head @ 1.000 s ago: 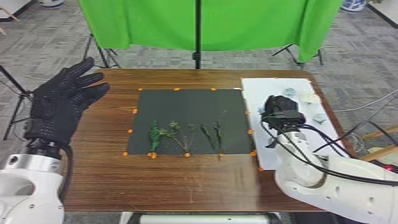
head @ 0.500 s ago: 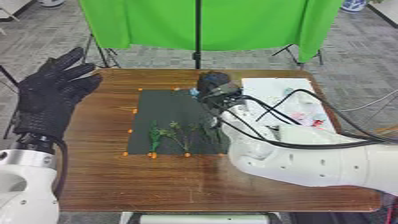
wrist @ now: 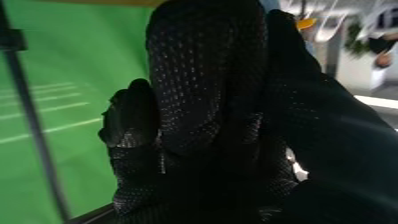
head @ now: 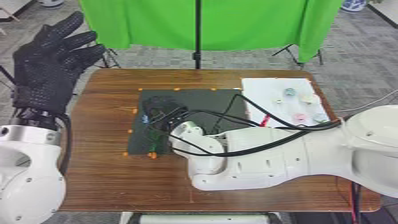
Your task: Arrange flowers
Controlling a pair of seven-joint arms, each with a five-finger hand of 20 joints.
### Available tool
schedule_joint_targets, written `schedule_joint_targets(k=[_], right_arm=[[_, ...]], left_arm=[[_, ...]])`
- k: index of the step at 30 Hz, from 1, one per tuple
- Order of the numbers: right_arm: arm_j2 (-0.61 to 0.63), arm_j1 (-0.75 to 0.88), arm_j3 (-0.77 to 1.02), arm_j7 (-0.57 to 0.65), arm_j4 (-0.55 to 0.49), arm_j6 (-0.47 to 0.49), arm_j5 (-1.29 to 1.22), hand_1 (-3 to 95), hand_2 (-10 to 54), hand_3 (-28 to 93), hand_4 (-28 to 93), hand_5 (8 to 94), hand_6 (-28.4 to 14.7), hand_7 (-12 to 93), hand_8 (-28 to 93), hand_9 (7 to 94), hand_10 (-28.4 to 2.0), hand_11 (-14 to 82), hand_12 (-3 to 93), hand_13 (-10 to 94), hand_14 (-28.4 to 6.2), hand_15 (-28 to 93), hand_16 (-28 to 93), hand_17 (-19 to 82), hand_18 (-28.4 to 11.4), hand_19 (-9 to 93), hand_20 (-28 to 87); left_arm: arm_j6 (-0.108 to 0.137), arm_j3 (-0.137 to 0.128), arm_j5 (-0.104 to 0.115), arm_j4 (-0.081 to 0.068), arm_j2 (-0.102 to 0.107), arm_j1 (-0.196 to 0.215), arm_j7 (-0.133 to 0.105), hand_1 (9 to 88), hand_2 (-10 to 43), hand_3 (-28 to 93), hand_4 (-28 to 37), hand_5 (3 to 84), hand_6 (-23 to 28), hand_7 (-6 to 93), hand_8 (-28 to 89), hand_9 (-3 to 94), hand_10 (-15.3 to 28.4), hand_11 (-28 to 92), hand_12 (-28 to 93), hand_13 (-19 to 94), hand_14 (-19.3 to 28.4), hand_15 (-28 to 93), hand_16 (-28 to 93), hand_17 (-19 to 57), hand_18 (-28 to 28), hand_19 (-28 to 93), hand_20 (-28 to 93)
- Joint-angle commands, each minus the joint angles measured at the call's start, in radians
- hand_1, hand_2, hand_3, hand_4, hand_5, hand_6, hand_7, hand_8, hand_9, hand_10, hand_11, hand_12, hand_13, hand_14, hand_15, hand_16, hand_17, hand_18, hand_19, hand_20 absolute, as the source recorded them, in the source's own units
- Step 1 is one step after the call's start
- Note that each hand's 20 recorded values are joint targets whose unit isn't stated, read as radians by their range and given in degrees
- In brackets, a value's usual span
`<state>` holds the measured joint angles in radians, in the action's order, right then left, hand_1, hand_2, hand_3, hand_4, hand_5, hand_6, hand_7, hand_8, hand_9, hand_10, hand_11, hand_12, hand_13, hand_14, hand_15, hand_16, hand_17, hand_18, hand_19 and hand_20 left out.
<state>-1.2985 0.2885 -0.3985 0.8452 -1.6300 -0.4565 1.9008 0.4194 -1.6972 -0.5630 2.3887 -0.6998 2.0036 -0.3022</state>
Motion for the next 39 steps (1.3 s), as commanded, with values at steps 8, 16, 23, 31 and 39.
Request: schedule_joint_targets(k=[8,16,23,31,39], right_arm=[[-0.150,-0.173,-0.114,-0.063,0.056,-0.049,-0.022,51.6,-9.5,70,-28,84.9,3.4,20,2,93.7,-6.1,28.1,21.1,89,-3.6,49,22,49,-17.9,93,27],[-0.206,-0.230,-0.244,0.049,0.043,-0.063,-0.006,50.6,-9.5,70,-28,84.4,3.3,19,1,93.7,-6.3,28.5,20.2,89,-3.6,50,22,48,-18.0,93,28],[-0.223,-0.235,-0.262,0.069,0.043,-0.052,0.011,50.5,-9.5,69,-28,84.2,3.4,19,1,93.7,-6.5,29.2,19.6,89,-3.5,50,22,48,-18.2,93,29],[-0.221,-0.243,-0.265,0.051,0.042,-0.020,0.017,49.3,-9.5,68,-28,82.5,3.4,18,1,93.7,-6.5,29.3,18.6,88,-3.6,51,22,48,-18.3,93,29],[-0.221,-0.261,-0.279,0.051,0.046,0.020,-0.027,47.7,-9.5,67,-28,81.1,3.1,18,0,93.5,-6.7,29.0,18.3,87,-3.6,52,22,47,-18.5,93,29]], left_arm=[[0.054,0.114,0.008,-0.029,0.031,-0.164,0.006,21.1,12.0,75,-28.3,35.9,10.6,13.2,-9,30.8,20.6,29,10,24,27.8,57,-12,-6.0,25.5,70,9],[0.035,0.067,0.066,0.000,0.101,-0.032,-0.148,21.2,12.0,75,-28.3,35.9,10.6,13.2,-9,30.8,20.7,29,10,24,27.8,57,-12,-6.0,25.5,70,9],[0.027,0.057,0.085,0.004,0.128,0.000,-0.194,21.2,12.0,75,-28.3,35.9,10.6,13.1,-9,30.8,20.6,29,10,24,27.9,57,-12,-5.9,25.4,69,9],[0.028,0.056,0.083,0.003,0.124,-0.007,-0.194,21.3,12.0,75,-28.3,35.9,10.6,13.1,-9,30.8,20.7,30,10,24,27.9,57,-12,-5.9,25.5,69,9],[0.026,0.042,0.088,0.005,0.126,0.011,-0.208,21.3,12.0,75,-28.3,35.9,10.6,13.3,-9,30.7,20.6,30,10,24,27.8,57,-12,-5.9,25.4,69,9]])
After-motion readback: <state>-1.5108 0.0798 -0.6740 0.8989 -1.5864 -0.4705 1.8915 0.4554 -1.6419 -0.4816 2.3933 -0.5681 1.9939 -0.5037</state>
